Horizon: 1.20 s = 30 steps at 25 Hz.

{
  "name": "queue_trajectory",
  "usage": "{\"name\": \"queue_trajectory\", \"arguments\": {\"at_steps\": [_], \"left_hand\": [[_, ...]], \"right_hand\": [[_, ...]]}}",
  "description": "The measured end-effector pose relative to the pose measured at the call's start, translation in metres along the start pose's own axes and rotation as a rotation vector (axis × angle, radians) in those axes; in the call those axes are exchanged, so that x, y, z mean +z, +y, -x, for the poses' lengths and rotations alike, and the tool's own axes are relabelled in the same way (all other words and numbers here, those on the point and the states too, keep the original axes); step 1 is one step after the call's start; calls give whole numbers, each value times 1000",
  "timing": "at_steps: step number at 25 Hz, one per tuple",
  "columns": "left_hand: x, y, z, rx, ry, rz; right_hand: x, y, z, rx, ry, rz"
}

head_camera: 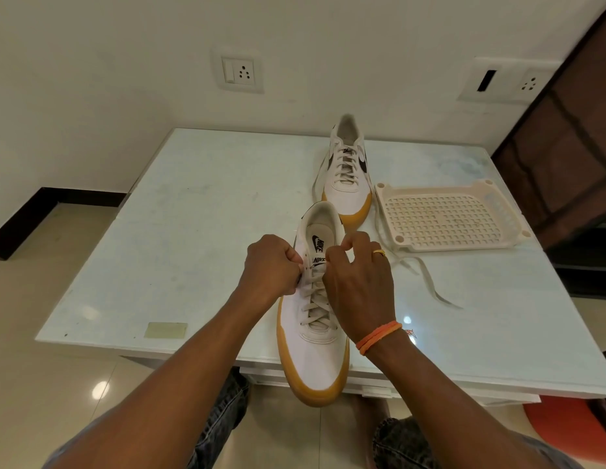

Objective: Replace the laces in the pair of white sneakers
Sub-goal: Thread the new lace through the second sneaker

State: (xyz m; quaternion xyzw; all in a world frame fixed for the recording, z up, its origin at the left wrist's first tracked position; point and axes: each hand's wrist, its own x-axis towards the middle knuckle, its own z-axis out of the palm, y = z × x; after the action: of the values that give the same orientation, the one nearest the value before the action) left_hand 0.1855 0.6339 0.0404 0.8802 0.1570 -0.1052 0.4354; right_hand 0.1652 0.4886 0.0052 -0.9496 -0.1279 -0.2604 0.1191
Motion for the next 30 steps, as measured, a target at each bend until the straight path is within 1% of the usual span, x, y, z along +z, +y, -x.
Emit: {"name": "queue_trajectory", "arguments": {"at_steps": [2,4,6,11,15,18,21,25,27,28,30], "left_hand": [[1,0,-1,0,0,2],[2,-1,-1,4,9,17],[2,-3,0,4,8,34],[1,-3,0,2,-47,53],[-1,-4,4,-74,-68,185],[-2,-5,5,-99,-95,228],[-2,-4,4,-106,-104,232],[-2,-4,3,-117,-129,229],[-1,-4,2,-120,-127,230],[-1,-4,2,-119,-125,232],[0,-5,2,-123,-127,241]], "right_hand": [[1,-6,-1,20,-34,4],[2,-10,-5,142,-87,-96],[2,-12,-8,241,-195,-166],[3,-3,-17,319,-415,-222],[7,3,-21,460,-542,-413],[6,10,-23,507,-583,-519],[9,16,-23,549,-585,-653],[18,21,-23,534,-566,-719],[19,24,-24,511,-584,-722],[17,23,-24,499,-566,-705],[13,18,-21,475,-542,-620]]}}
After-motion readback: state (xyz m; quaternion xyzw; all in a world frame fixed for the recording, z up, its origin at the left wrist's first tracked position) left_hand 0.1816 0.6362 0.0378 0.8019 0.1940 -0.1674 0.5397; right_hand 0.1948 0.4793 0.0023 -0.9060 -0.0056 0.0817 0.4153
